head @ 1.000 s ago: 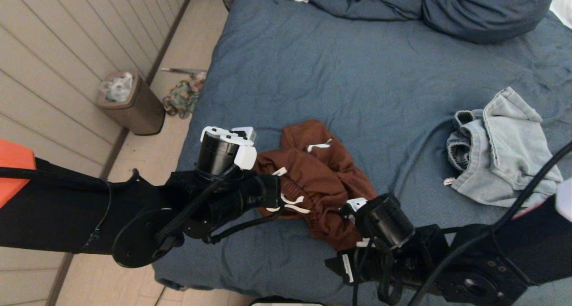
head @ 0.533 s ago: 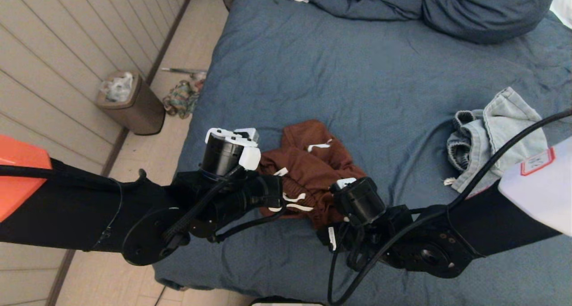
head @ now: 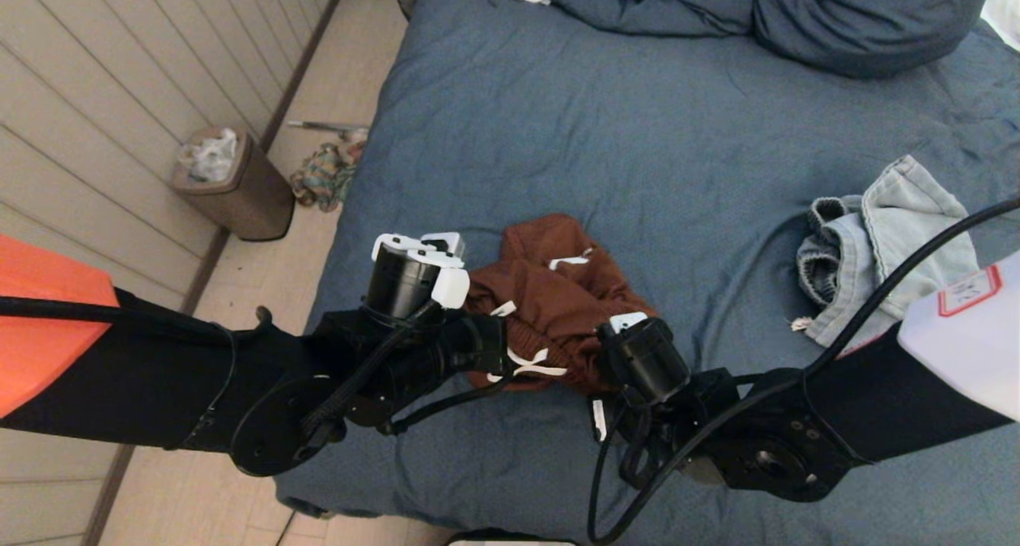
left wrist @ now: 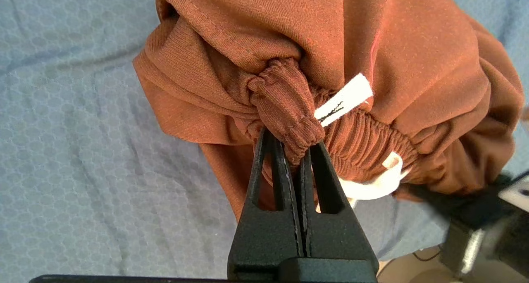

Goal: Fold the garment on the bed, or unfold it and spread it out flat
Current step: Unford the brown shorts

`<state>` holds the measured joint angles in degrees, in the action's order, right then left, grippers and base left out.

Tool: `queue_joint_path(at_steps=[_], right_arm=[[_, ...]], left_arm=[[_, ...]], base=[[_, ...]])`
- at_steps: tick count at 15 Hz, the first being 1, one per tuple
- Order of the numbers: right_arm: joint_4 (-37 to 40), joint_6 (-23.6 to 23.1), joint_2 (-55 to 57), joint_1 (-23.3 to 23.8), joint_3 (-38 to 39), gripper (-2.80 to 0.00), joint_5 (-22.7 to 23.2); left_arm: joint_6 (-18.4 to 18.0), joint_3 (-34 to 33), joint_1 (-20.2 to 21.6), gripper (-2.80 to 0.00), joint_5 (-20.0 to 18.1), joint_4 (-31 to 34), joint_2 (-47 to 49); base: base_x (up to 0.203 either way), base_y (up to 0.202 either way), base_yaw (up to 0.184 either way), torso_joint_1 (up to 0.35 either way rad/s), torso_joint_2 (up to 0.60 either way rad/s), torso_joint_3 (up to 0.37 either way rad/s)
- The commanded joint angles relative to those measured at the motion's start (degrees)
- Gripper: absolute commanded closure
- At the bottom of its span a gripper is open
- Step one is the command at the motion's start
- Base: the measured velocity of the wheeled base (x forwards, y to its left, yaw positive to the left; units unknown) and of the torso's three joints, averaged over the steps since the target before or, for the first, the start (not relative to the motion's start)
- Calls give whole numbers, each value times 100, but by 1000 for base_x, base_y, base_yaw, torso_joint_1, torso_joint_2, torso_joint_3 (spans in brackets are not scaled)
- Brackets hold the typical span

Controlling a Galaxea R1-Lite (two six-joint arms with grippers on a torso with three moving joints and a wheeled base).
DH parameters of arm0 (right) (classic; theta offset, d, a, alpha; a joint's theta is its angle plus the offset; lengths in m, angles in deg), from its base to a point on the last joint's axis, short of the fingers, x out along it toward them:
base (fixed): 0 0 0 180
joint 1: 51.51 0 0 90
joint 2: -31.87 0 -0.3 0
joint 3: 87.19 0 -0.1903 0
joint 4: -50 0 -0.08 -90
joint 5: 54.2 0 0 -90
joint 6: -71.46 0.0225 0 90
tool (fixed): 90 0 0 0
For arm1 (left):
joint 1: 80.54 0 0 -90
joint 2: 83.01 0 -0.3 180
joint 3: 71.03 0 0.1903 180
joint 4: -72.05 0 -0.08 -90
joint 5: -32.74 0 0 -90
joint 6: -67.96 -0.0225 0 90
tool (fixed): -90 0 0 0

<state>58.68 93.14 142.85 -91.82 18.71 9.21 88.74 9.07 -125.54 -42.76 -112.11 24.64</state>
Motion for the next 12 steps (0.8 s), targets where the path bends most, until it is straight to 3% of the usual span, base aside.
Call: queue_joint_path(at_steps=[1, 9, 12], right_arm=[[-8, 11, -288, -36, 122, 0, -21], [517, -59, -2272, -288, 267, 0, 116], [1286, -111, -3091, -542, 7, 0, 228]], left_arm=[[13, -9, 1, 0, 10, -11, -6], [-30, 37, 175, 0, 10, 463, -1516], [-37, 49, 38, 0, 10, 1049, -2348]], base=[[0, 0, 0, 0, 0, 0], [0, 0, 0, 0, 0, 0], [0, 0, 0, 0, 0, 0]])
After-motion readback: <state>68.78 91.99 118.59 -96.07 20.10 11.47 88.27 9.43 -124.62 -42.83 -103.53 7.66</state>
